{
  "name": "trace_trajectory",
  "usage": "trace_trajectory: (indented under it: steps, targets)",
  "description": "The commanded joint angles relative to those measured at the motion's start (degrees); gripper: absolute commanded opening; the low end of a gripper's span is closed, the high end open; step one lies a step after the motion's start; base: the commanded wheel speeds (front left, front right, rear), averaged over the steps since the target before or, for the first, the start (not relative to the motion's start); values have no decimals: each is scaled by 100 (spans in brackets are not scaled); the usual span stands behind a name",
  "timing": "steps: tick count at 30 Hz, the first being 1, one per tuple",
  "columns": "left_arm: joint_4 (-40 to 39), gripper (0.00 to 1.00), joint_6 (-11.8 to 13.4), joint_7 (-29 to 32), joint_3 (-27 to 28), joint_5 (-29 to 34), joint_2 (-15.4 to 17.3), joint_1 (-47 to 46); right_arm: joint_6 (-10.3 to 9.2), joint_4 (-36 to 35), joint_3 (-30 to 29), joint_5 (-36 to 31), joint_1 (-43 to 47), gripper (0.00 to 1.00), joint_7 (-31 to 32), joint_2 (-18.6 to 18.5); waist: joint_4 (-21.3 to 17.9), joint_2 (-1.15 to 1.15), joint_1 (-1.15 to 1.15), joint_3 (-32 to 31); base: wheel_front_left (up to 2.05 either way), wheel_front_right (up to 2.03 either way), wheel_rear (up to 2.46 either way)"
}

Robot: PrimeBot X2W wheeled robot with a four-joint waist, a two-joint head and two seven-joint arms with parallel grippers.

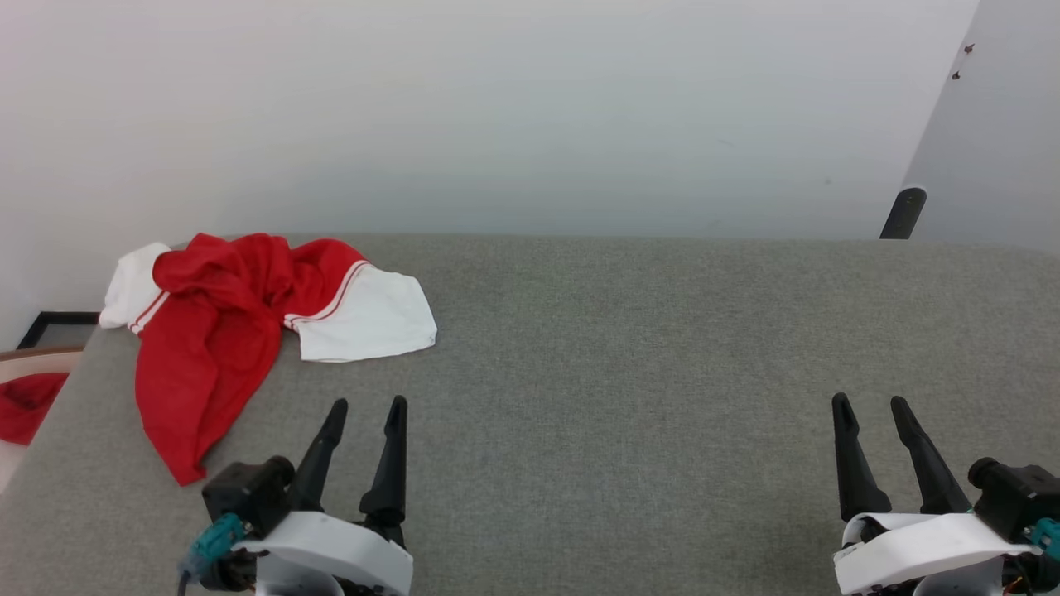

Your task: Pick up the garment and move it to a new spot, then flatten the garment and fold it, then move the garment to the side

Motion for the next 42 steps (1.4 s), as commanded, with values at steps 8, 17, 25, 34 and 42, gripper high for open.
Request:
trace_trajectory:
  steps: [8,17,25,34,42]
  targets:
    - [-29,100,-161,-127,149,579,-53,32,4,-113,38,-561,8,100,-67,9,-7,0,0,-28,0,0,0]
    - [43,100,-324,-225,316,1046,-142,86,4,-163,32,-1016,21,100,-129,9,-16,0,0,-87,0,0,0]
    - [193,100,-463,-300,554,1407,-172,114,4,-166,-29,-1395,82,100,-170,8,-15,0,0,-167,0,0,0]
    - [288,100,-567,-328,816,1638,-268,190,4,-156,-139,-1586,179,100,-194,9,29,0,0,-279,0,0,0]
    - [375,100,-648,-328,982,1700,-329,256,4,-196,-201,-1638,248,100,-152,9,84,0,0,-333,0,0,0]
